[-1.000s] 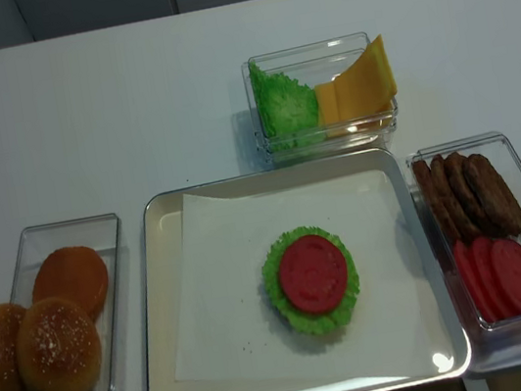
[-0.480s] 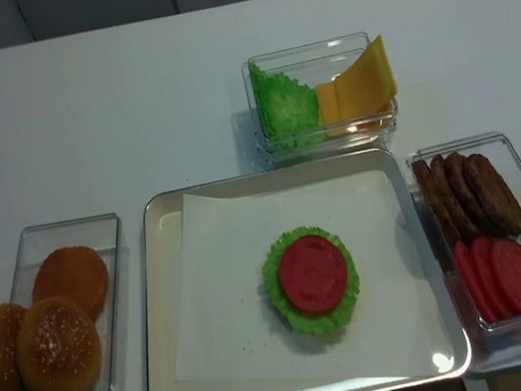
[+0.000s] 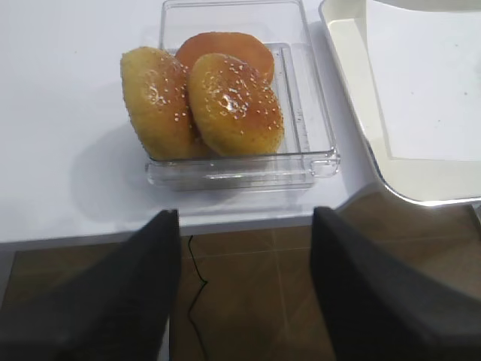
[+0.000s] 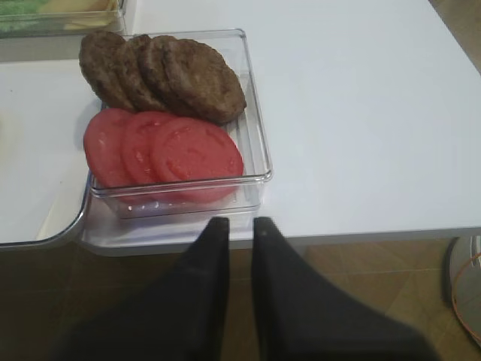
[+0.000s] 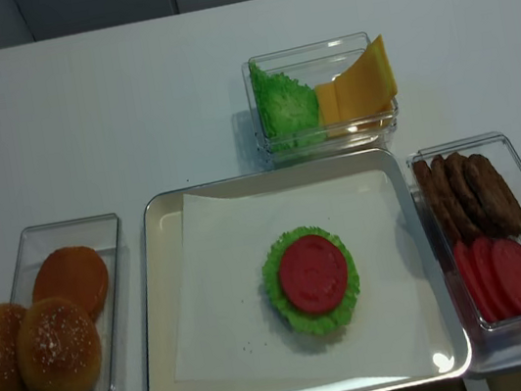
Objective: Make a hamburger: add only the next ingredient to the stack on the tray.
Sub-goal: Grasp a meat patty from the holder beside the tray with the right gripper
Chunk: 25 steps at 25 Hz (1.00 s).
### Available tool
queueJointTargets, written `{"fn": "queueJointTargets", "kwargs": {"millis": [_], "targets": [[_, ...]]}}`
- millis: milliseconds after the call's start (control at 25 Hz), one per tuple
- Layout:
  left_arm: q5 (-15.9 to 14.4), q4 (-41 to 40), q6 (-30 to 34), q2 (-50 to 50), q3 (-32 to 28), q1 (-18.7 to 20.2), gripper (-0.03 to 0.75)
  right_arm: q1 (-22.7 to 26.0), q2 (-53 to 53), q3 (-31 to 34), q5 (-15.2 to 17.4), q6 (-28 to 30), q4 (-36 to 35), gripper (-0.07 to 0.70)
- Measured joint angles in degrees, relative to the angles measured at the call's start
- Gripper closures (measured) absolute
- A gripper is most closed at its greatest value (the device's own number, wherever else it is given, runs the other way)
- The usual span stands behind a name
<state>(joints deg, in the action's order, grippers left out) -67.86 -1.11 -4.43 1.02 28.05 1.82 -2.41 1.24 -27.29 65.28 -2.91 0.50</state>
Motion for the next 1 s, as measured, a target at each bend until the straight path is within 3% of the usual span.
{"fn": "queueJointTargets", "kwargs": {"millis": [120, 320, 400, 560, 760, 1000], "targets": [[0.0, 0.0, 0.0, 0.0, 0.0, 0.0, 0.307, 0.0, 0.0, 0.0, 0.0, 0.1, -0.1, 0.465], [0.0, 0.0, 0.0, 0.0, 0.0, 0.0, 0.307, 0.0, 0.0, -0.2, -0.6, -0.4, -2.2, 0.143], [0.0, 0.0, 0.0, 0.0, 0.0, 0.0, 0.307, 0.0, 0.0, -0.9, -1.8, -1.9, -2.5, 0.075], [0.0, 0.0, 0.0, 0.0, 0.0, 0.0, 0.307, 0.0, -1.0, -2.6, -3.1, -3.1, -3.2, 0.04], [0.0, 0.0, 0.0, 0.0, 0.0, 0.0, 0.307, 0.0, -10.3, -5.2, -5.1, -3.6, -5.6, 0.036], [0.0, 0.0, 0.0, 0.0, 0.0, 0.0, 0.307, 0.0, -24.4, -7.8, -12.8, -3.6, -9.0, 0.041]]}}
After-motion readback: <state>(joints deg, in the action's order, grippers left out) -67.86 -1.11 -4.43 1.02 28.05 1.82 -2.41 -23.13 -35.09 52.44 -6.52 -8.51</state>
